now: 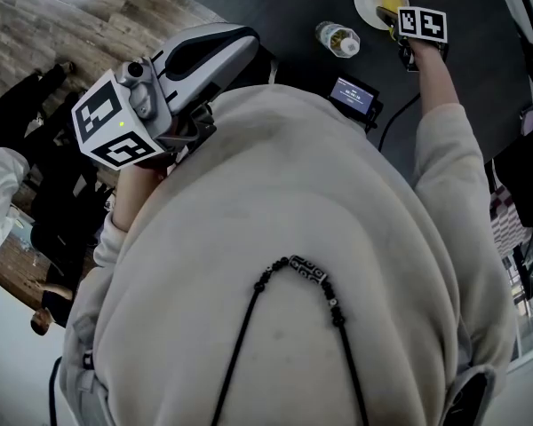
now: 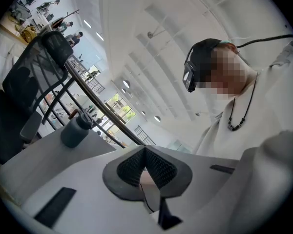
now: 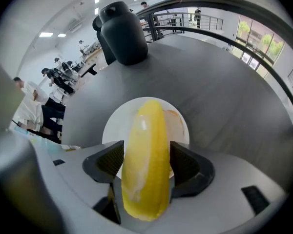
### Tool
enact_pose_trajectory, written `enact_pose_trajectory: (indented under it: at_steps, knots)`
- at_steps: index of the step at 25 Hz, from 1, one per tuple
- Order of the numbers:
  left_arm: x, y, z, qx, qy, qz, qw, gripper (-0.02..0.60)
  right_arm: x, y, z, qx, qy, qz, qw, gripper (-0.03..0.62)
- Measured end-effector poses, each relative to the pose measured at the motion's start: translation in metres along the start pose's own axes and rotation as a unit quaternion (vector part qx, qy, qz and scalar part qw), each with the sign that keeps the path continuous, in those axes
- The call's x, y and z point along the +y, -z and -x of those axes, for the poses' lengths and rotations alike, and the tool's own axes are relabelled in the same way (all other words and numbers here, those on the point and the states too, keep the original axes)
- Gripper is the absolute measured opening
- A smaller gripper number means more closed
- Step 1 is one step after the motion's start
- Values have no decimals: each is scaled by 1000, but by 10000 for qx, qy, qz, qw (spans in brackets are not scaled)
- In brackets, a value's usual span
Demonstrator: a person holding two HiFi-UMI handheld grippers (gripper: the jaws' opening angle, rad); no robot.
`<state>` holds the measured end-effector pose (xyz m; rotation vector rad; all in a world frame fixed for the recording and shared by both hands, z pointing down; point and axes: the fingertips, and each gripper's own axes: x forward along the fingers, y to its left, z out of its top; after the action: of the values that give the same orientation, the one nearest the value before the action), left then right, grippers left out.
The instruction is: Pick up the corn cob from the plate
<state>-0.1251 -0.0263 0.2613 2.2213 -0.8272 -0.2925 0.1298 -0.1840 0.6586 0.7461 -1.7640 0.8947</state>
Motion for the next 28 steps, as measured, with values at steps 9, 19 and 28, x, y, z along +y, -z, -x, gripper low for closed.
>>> enact_pose_trajectory:
  at_steps: [9,19,28]
  knots:
    - [-1,1,-1,31,44,25,10000,2,-1,-1,-1,52,121,122,9998,298]
    - [-1,4,1,43,46,36,10000,2,3,1,-6,273,137,270,9992,259]
    - [-1,6,1,69,52,37,10000,2,9,2,-10,268,-39,183,9995,258]
